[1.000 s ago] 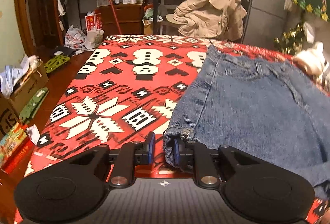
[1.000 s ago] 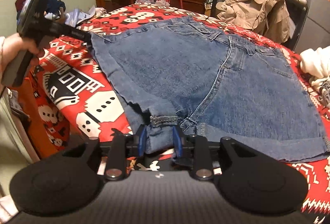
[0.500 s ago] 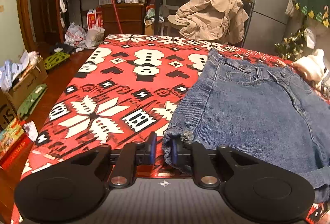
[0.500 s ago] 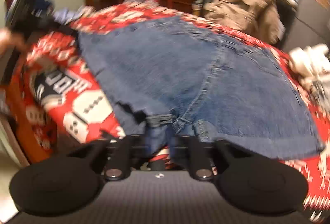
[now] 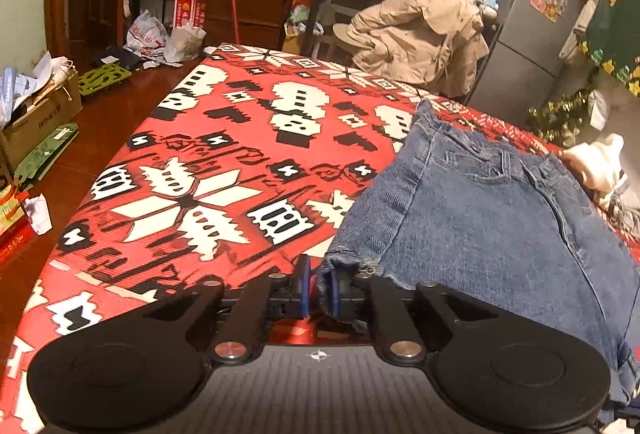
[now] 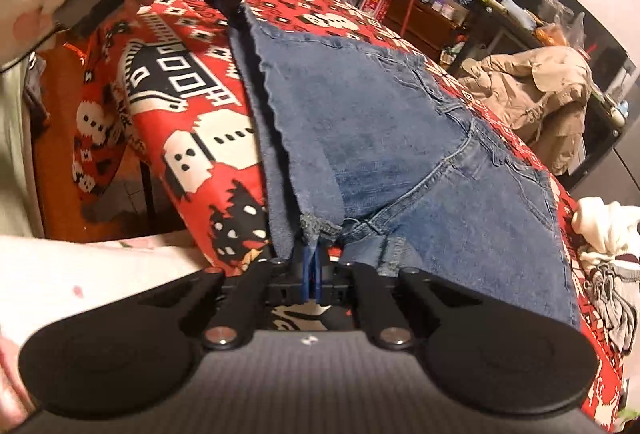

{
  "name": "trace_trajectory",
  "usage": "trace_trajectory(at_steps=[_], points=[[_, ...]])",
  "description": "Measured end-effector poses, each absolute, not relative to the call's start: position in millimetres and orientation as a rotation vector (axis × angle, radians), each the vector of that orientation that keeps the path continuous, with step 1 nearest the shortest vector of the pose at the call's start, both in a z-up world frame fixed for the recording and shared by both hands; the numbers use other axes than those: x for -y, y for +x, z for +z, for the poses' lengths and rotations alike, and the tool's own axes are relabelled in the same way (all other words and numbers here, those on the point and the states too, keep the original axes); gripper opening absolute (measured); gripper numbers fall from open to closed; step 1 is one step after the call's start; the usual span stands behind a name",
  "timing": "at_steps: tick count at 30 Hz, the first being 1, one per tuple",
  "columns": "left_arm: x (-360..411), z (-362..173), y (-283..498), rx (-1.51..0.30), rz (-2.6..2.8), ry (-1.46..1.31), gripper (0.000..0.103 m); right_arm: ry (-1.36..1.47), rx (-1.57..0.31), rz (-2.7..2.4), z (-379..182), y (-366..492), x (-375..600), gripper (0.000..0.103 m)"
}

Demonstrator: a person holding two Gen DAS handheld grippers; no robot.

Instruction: Fold clothes

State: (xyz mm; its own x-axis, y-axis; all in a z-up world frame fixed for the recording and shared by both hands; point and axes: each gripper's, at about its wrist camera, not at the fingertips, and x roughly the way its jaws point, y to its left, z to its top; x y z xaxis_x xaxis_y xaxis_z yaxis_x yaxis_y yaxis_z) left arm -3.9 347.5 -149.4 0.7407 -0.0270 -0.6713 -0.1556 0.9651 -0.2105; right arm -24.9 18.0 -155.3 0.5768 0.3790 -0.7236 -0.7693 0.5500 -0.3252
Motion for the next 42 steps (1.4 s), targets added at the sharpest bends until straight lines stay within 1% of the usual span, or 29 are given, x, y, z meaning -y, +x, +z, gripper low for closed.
trace_trajectory(at_steps=[1, 2, 3, 5, 7, 8, 11, 14, 15, 16, 20, 22, 24, 30, 33, 37, 42], points=[[-347.8, -147.6, -4.9, -0.743, 0.067, -0.253, 0.023, -0.679, -0.642, 0.740, -154.1, -24.7, -16.0, 0.003], [-348.1, -146.2, -5.9, -0.748, 0.064, -0.245, 0.030, -0.666, -0.644, 0.744, -152.0, -24.2, -13.1, 0.003], [-348.4, -144.7, -7.0, -0.753, 0.061, -0.236, 0.033, -0.652, -0.646, 0.747, -149.9, -23.6, -10.3, 0.003], [-349.1, -141.8, -9.2, -0.763, 0.054, -0.220, 0.035, -0.628, -0.650, 0.758, -145.9, -23.1, -5.0, 0.004], [-349.5, -139.2, -11.1, -0.774, 0.051, -0.203, 0.038, -0.614, -0.652, 0.778, -142.6, -24.2, -0.7, 0.008], [-349.4, -138.2, -12.3, -0.780, 0.054, -0.196, 0.040, -0.613, -0.654, 0.787, -141.9, -25.6, 0.7, 0.008], [-350.5, -135.8, -18.9, -0.786, 0.056, -0.183, 0.040, -0.626, -0.662, 0.813, -143.9, -34.7, 3.0, 0.009], [-350.8, -132.4, -27.6, -0.788, 0.070, -0.158, 0.040, -0.571, -0.676, 0.826, -139.5, -37.2, 10.0, 0.008], [-350.7, -130.3, -30.4, -0.784, 0.073, -0.154, 0.038, -0.543, -0.671, 0.824, -135.6, -35.6, 12.2, 0.008], [-350.4, -127.0, -33.3, -0.773, 0.073, -0.158, 0.035, -0.512, -0.662, 0.818, -130.7, -32.6, 14.1, 0.008], [-345.4, -113.8, -41.0, -0.723, 0.026, -0.221, 0.020, -0.402, -0.633, 0.791, -115.1, -7.6, 12.3, 0.007], [-334.0, -110.7, -40.0, -0.710, -0.022, -0.253, 0.020, -0.385, -0.635, 0.782, -118.0, 6.5, 3.9, 0.007], [-317.1, -112.4, -36.5, -0.714, -0.077, -0.264, 0.020, -0.365, -0.672, 0.790, -124.4, 19.3, -3.0, 0.004], [-269.5, -138.0, -23.7, -0.791, -0.163, -0.197, 0.020, -0.352, -0.788, 0.860, -148.5, 12.4, -8.5, 0.004], [-263.0, -144.4, -25.6, -0.797, -0.154, -0.190, 0.020, -0.329, -0.778, 0.864, -149.7, 3.3, -1.1, 0.004], [-253.4, -138.1, -38.3, -0.767, -0.182, -0.220, 0.020, -0.290, -0.734, 0.869, -135.5, -6.1, 15.4, 0.005], [-220.6, -134.1, -57.5, -0.778, -0.312, -0.309, 0.020, -0.248, -0.695, 0.832, -118.5, -7.3, 39.2, 0.005]])
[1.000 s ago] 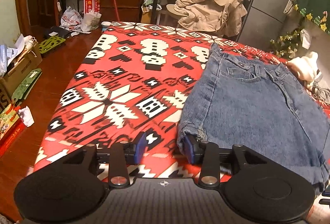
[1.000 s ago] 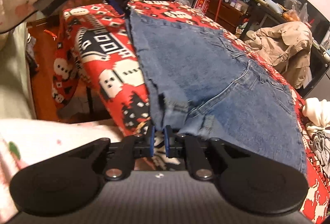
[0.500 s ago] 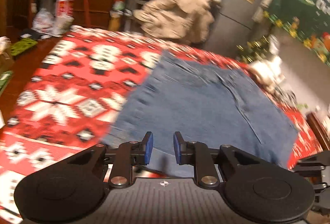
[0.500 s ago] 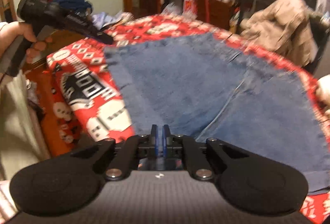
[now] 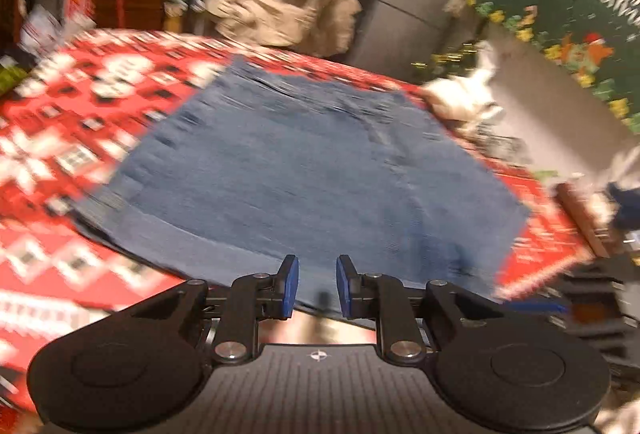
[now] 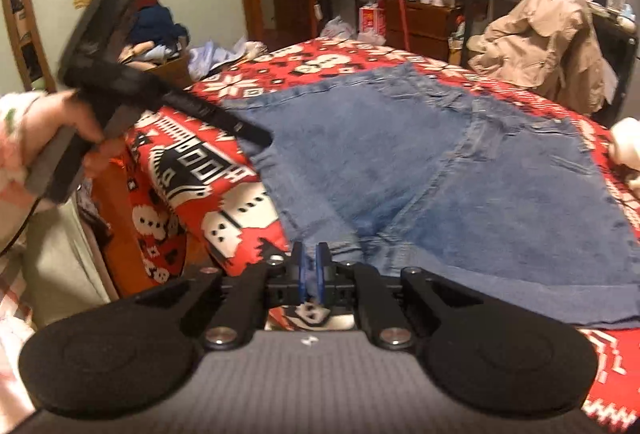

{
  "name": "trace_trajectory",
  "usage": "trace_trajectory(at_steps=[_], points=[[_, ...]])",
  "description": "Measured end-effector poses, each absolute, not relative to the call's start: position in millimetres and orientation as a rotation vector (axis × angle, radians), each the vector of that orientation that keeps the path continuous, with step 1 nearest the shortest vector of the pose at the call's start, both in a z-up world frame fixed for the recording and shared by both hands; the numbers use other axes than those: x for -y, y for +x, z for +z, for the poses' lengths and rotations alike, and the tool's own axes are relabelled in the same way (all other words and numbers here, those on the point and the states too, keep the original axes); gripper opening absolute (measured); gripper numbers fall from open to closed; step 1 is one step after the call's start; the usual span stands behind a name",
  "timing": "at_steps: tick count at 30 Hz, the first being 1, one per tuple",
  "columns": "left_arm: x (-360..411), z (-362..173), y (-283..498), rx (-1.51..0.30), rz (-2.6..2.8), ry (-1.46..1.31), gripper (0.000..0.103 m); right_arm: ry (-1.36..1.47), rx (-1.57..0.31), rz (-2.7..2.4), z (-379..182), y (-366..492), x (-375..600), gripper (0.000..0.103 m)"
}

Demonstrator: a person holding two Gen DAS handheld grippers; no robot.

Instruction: Fold clothes

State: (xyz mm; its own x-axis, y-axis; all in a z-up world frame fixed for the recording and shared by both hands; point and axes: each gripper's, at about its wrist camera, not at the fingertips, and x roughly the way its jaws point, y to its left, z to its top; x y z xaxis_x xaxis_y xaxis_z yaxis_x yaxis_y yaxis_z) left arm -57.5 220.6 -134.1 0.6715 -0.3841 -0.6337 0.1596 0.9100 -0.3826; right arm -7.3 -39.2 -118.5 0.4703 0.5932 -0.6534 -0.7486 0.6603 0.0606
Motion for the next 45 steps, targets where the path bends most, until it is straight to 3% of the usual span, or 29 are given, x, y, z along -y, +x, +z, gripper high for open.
trace_trajectory(at_steps=[11, 13, 15, 20, 23, 25, 26, 27, 30, 36, 41, 43, 45], points=[[-149.6, -156.6, -69.3, -0.890, -0.516, -0.409, 0.020, -0.098, -0.769, 0.751, -122.4, 6.1, 97.9, 0.016], [-147.0, -156.7, -70.6, -0.874, -0.496, -0.412, 0.022, -0.062, -0.791, 0.762, -126.9, 8.2, 103.0, 0.018], [-144.8, -155.2, -72.8, -0.845, -0.463, -0.404, 0.034, -0.025, -0.803, 0.769, -131.1, 12.3, 104.9, 0.019], [-132.6, -156.2, -76.0, -0.797, -0.407, -0.363, 0.035, 0.092, -0.844, 0.760, -142.7, 26.0, 102.0, 0.023], [-125.9, -155.1, -79.7, -0.752, -0.373, -0.285, 0.030, 0.143, -0.862, 0.738, -147.5, 35.9, 99.4, 0.023], [-122.1, -154.5, -80.0, -0.732, -0.359, -0.244, 0.010, 0.145, -0.855, 0.738, -148.1, 38.4, 96.2, 0.022], [-119.8, -153.5, -80.2, -0.722, -0.355, -0.221, 0.006, 0.144, -0.851, 0.739, -148.2, 39.3, 94.5, 0.019], [-117.5, -152.4, -80.5, -0.713, -0.351, -0.199, 0.006, 0.140, -0.846, 0.744, -148.2, 39.2, 92.9, 0.012], [-112.8, -147.5, -84.8, -0.683, -0.349, -0.144, 0.005, 0.066, -0.824, 0.753, -145.3, 33.4, 85.1, 0.002], [-105.7, -144.1, -93.0, -0.660, -0.348, -0.058, 0.005, -0.173, -0.737, 0.781, -132.4, 5.2, 73.0, 0.000], [-104.8, -153.7, -90.4, -0.687, -0.338, -0.056, 0.006, -0.216, -0.730, 0.772, -134.4, -0.4, 68.1, 0.006], [-104.8, -153.6, -90.6, -0.685, -0.334, -0.058, 0.007, -0.211, -0.728, 0.759, -137.0, 0.8, 65.0, 0.020], [-105.1, -153.2, -90.9, -0.683, -0.330, -0.063, 0.006, -0.211, -0.730, 0.751, -140.1, 3.1, 61.4, 0.023]])
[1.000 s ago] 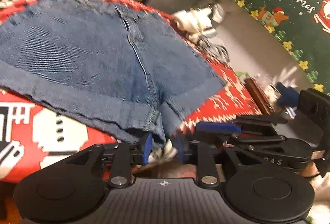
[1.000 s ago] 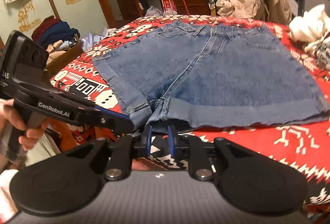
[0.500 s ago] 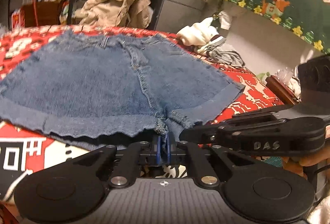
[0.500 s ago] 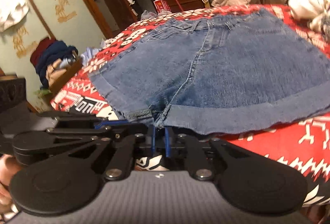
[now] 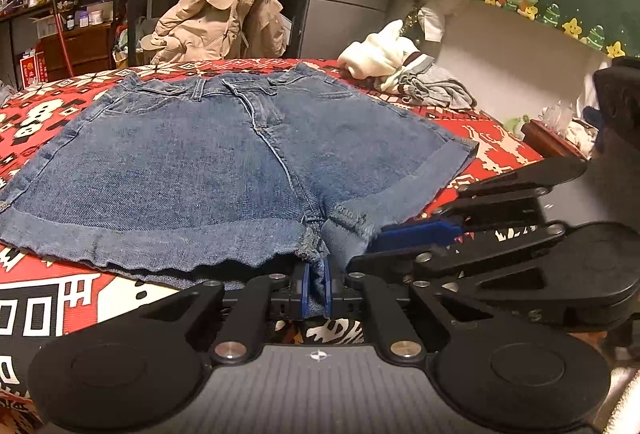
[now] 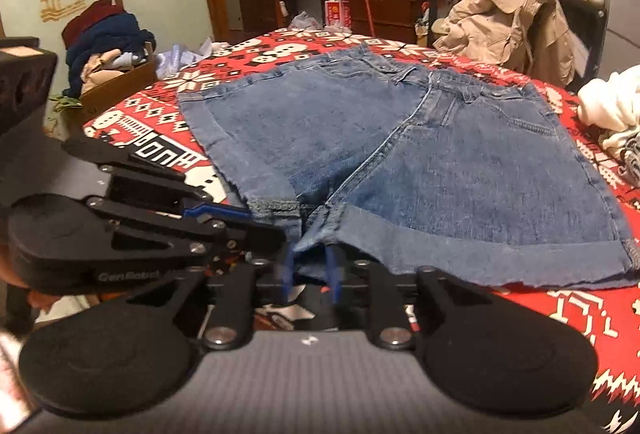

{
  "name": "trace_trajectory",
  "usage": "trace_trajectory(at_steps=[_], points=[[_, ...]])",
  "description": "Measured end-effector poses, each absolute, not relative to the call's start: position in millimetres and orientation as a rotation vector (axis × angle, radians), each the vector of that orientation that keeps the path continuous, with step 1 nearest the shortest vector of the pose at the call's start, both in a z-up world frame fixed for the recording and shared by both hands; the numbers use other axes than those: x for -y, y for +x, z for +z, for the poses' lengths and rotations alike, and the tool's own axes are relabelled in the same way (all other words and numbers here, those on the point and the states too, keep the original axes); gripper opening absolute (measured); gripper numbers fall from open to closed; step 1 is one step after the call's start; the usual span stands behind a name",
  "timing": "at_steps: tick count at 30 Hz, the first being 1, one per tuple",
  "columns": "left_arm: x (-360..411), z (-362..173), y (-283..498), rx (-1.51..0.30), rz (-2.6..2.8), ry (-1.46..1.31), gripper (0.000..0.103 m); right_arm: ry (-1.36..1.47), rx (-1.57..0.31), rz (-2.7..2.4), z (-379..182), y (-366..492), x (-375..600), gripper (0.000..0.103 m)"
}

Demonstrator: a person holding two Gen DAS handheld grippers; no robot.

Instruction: Fold clothes

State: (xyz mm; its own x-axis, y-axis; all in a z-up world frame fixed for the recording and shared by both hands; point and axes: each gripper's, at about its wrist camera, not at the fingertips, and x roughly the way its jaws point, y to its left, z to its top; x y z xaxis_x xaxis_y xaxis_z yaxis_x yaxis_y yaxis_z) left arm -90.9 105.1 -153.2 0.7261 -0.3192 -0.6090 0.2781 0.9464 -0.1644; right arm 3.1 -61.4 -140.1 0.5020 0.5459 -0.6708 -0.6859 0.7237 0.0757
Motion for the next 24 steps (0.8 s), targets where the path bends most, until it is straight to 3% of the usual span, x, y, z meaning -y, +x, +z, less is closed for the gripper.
trace_trajectory(at_steps=[11, 12, 13, 14, 19, 24], points=[[-117.0, -150.8, -90.9, -0.675, -0.302, -0.127, 0.007, -0.087, -0.778, 0.741, -142.7, 18.6, 57.5, 0.023], [-115.9, -151.7, -90.1, -0.684, -0.310, -0.125, 0.007, -0.104, -0.779, 0.734, -144.9, 19.5, 54.9, 0.018], [-114.9, -152.2, -89.7, -0.688, -0.316, -0.121, 0.007, -0.123, -0.777, 0.730, -146.7, 19.6, 52.7, 0.004], [-113.6, -151.7, -90.1, -0.687, -0.321, -0.113, 0.007, -0.143, -0.775, 0.727, -148.5, 19.7, 50.5, 0.002], [-106.9, -148.6, -93.3, -0.679, -0.346, -0.090, 0.007, -0.403, -0.680, 0.781, -141.2, -6.4, 42.1, 0.001], [-99.6, -153.1, -91.8, -0.697, -0.377, -0.070, 0.007, -0.430, -0.677, 0.785, -140.2, -9.1, 46.3, 0.001]])
